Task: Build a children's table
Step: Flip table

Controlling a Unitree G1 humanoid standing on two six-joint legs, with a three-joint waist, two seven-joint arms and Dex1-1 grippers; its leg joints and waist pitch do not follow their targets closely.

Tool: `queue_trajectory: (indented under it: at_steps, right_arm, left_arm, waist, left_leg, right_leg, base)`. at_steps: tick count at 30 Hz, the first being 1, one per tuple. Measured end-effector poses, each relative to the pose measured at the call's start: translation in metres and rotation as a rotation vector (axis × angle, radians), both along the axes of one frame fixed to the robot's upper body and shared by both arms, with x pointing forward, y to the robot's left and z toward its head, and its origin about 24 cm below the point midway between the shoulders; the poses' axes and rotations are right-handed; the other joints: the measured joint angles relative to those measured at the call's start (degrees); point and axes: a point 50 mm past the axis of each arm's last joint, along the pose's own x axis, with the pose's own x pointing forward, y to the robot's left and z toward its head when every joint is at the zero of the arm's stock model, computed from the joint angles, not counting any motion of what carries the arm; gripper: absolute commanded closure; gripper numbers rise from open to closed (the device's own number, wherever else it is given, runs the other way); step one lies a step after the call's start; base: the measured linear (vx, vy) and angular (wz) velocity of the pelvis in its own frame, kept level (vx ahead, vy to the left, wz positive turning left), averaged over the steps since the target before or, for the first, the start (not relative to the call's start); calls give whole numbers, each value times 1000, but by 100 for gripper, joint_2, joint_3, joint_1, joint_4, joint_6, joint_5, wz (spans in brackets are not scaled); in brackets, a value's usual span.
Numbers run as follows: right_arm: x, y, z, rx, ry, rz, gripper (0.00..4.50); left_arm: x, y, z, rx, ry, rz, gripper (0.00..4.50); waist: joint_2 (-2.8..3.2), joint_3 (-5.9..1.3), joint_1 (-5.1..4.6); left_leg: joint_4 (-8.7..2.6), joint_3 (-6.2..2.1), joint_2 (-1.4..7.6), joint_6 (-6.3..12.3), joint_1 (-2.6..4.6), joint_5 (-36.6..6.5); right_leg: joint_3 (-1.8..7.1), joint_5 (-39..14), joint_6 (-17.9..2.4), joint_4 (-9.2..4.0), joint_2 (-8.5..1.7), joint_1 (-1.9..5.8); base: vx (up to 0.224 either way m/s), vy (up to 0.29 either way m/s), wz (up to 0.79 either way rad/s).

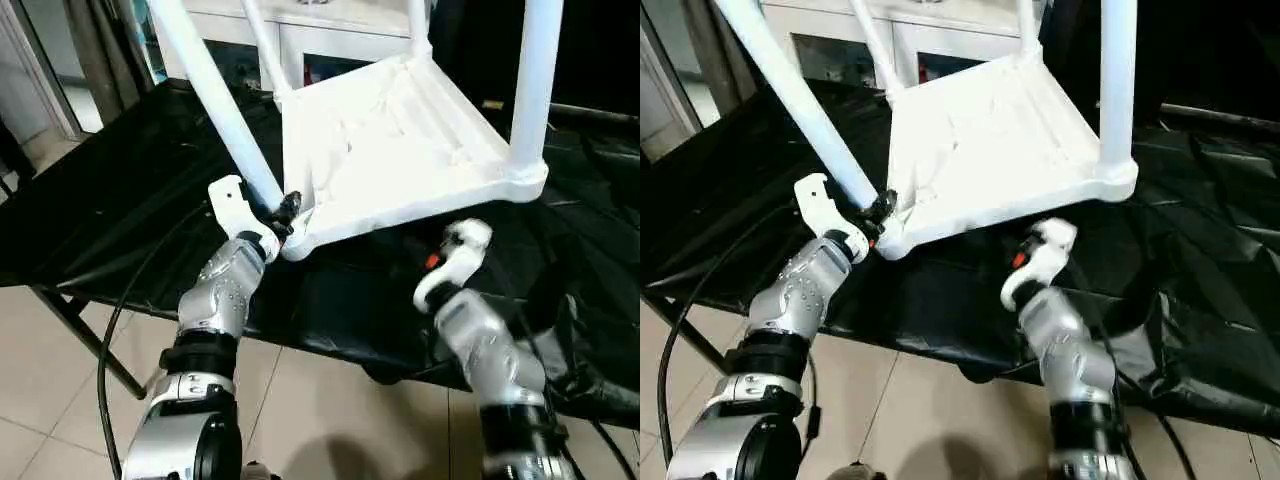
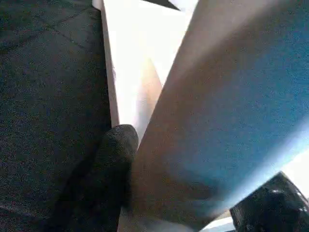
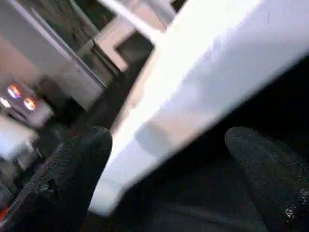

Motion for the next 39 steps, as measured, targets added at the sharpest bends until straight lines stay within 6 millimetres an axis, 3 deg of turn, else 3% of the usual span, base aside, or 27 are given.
queue_trajectory:
  at_steps: [4,7,9,17,24,32,39]
  right_arm:
    - [12,-3,4,43,3,-36,0]
    - [23,0,-5,84,70,-55,0]
    - [28,-3,-5,94,83,-83,0]
    - [52,7,7,171,111,-108,0]
    - [54,6,-4,178,143,-99,0]
    - [71,0,21,176,102,-129,0]
    - [72,4,18,204,121,-126,78]
  left_arm:
    - [-1,1,2,-3,2,5,200]
    - [-4,5,-7,2,41,11,200]
    - [-5,1,-6,-5,41,3,200]
    - [-5,-2,-1,-42,32,-11,200]
    - [-5,-1,3,-39,17,-17,201]
    - [-7,-4,4,-48,29,-51,201]
    - [-11,-4,4,-54,36,-65,201]
  waist:
    - [-1,0,1]
    - [-8,15,-136]
    - [1,28,-139]
    - [0,29,-80]
    - [4,26,-63]
    - [19,24,-46]
    - [17,25,-20]
  left_leg:
    - [-5,3,0,0,0,1]
    - [-1,15,0,5,1,6]
    - [-3,19,0,4,0,8]
    - [-15,21,6,14,-13,39]
    - [20,31,6,79,-126,52]
    - [53,31,15,81,-145,50]
    - [66,31,15,80,-144,52]
  right_leg:
    - [-1,-1,1,-1,0,-1]
    - [0,29,4,-3,-8,-8]
    - [-2,46,7,-10,-12,-12]
    - [-13,40,6,-10,-11,-22]
    - [-15,41,5,12,-18,-125]
    - [-19,42,3,41,-20,-138]
    - [-19,43,2,58,-24,-139]
  base:
    - [0,0,0]
    - [0,0,0]
    - [0,0,0]
    - [0,0,0]
    - [0,0,0]
    - [0,0,0]
    - [0,0,0]
